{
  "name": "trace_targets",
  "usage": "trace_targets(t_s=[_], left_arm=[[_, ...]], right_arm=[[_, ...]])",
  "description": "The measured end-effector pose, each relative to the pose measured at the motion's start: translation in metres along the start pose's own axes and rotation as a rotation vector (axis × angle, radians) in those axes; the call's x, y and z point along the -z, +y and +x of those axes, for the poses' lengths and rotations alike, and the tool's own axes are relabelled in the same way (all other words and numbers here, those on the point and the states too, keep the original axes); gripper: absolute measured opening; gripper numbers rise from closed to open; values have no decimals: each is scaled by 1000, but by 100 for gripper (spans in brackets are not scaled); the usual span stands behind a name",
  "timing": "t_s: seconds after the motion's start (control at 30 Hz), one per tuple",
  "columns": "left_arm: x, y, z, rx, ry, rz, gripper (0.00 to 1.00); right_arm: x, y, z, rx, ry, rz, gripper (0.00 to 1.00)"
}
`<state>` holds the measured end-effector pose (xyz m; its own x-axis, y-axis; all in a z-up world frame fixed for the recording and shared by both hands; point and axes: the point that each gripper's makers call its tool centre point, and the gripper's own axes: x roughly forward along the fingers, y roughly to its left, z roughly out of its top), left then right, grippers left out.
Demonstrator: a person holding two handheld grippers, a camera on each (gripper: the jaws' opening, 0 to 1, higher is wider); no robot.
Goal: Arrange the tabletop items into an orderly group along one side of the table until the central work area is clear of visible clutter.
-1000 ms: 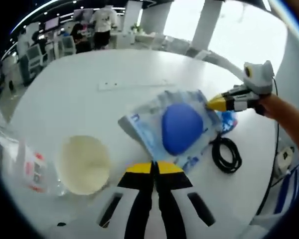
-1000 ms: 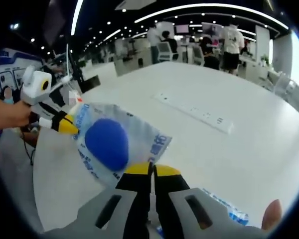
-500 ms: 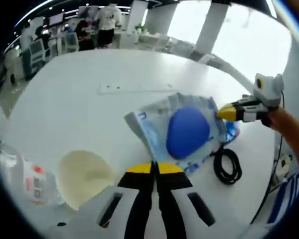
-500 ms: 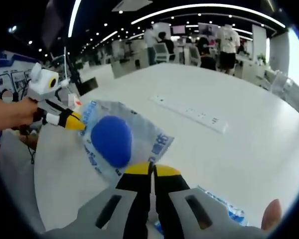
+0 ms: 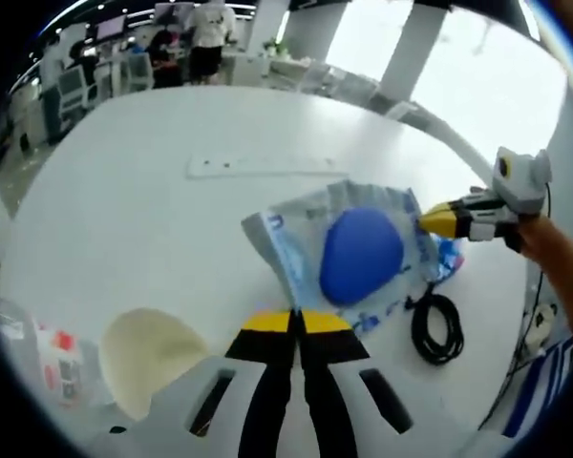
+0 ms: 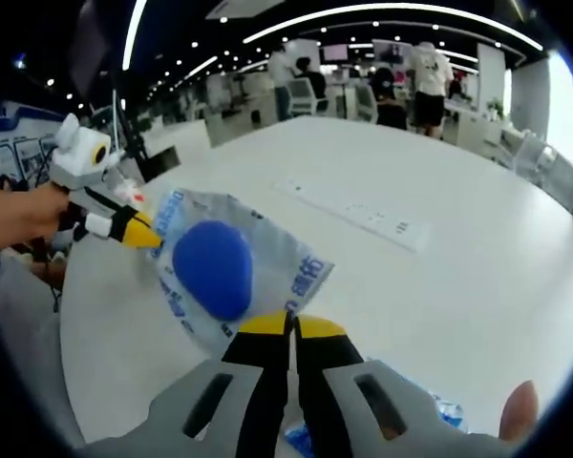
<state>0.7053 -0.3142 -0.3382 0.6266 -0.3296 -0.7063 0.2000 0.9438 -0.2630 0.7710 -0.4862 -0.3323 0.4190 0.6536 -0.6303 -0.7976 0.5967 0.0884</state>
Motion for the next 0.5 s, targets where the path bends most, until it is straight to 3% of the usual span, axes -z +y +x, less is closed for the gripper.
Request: trace_targets(t_s=[0.5], left_arm=[[9, 5, 14, -23, 80, -15, 0]], right_arm=[[14, -5, 16, 1, 76, 35, 2]])
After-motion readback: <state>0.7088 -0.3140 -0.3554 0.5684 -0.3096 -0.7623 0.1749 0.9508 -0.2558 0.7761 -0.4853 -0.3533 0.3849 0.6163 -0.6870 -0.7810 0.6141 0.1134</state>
